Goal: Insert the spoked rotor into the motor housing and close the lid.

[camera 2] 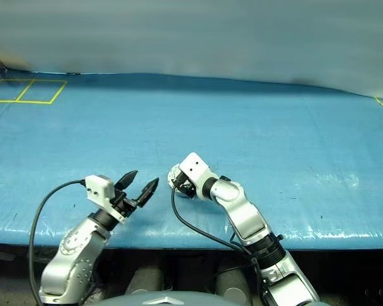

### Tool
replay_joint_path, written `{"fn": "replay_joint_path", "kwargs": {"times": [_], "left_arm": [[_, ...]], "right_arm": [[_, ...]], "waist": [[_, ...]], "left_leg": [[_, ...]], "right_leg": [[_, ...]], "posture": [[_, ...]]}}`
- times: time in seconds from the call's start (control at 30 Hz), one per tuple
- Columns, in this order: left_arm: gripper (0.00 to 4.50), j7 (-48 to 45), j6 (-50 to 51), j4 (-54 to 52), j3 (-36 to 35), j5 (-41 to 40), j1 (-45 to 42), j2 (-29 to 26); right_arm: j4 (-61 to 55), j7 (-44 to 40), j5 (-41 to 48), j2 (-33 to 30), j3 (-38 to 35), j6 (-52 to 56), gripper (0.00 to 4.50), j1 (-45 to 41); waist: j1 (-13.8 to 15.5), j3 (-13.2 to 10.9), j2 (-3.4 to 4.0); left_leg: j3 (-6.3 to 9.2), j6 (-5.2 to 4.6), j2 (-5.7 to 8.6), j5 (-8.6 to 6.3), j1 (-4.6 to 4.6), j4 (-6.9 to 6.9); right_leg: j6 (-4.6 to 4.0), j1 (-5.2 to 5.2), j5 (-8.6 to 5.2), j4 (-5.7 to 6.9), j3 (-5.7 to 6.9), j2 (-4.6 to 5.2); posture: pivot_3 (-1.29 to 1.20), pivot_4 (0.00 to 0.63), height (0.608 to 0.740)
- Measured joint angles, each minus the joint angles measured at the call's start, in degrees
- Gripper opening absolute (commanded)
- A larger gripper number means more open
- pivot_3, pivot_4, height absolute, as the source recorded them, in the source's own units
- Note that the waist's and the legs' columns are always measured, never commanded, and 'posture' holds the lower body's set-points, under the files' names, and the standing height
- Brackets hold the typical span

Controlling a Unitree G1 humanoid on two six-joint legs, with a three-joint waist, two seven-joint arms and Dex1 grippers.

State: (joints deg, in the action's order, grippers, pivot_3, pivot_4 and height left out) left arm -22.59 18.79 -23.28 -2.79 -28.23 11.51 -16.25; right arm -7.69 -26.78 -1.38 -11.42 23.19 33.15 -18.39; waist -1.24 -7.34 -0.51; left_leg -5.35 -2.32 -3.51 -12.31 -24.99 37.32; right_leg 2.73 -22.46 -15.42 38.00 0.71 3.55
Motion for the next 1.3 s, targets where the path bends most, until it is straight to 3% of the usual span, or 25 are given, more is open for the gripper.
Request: {"fn": "replay_joint_path", "kwargs": {"times": [0.2, 0.33, 0.67, 1.3], "left_arm": [[1.14, 6.7, 11.6, 0.7, -4.2, -4.2, -6.6, 0.9], [0.02, 8.1, 16.3, 2.5, -4.4, -6.3, -10.7, 2.3], [0.02, 9.2, 24.3, 9.8, -3.3, -8.4, -20.4, 5.0], [0.02, 7.5, 27.1, 14.4, 3.4, -3.6, -24.1, 5.4]], "right_arm": [[0.2, 0.4, -0.2, 0.0, 0.0, 0.1, 3.02, 0.0], [0.2, 0.4, -0.2, 0.1, -0.1, 0.2, 3.02, 0.0], [0.4, 0.4, -0.2, 0.3, 0.0, 0.3, 3.02, -0.1], [0.4, 0.5, -0.3, 0.5, 0.0, 0.5, 3.02, -0.1]], "waist": [[0.2, 0.0, -0.07], [0.3, 0.0, -0.08], [0.3, 0.0, -0.13], [0.3, 0.0, -0.13]], "left_leg": [[-0.02, -0.03, 0.02, 0.04, 0.12, 0.02], [-0.02, -0.02, 0.02, 0.04, 0.16, 0.01], [-0.02, 0.00, 0.03, 0.06, 0.22, 0.00], [-0.01, 0.04, 0.02, 0.07, 0.22, -0.11]], "right_leg": [[0.10, 0.13, 0.05, -0.01, -0.02, -0.05], [0.09, 0.16, 0.05, -0.01, -0.04, -0.07], [0.11, 0.22, 0.07, -0.01, -0.06, -0.09], [0.05, 0.17, 0.04, -0.06, -0.08, -0.01]], "posture": [[0.00, 0.150, 0.740], [0.00, 0.150, 0.740], [0.00, 0.150, 0.740], [0.00, 0.150, 0.740]]}}
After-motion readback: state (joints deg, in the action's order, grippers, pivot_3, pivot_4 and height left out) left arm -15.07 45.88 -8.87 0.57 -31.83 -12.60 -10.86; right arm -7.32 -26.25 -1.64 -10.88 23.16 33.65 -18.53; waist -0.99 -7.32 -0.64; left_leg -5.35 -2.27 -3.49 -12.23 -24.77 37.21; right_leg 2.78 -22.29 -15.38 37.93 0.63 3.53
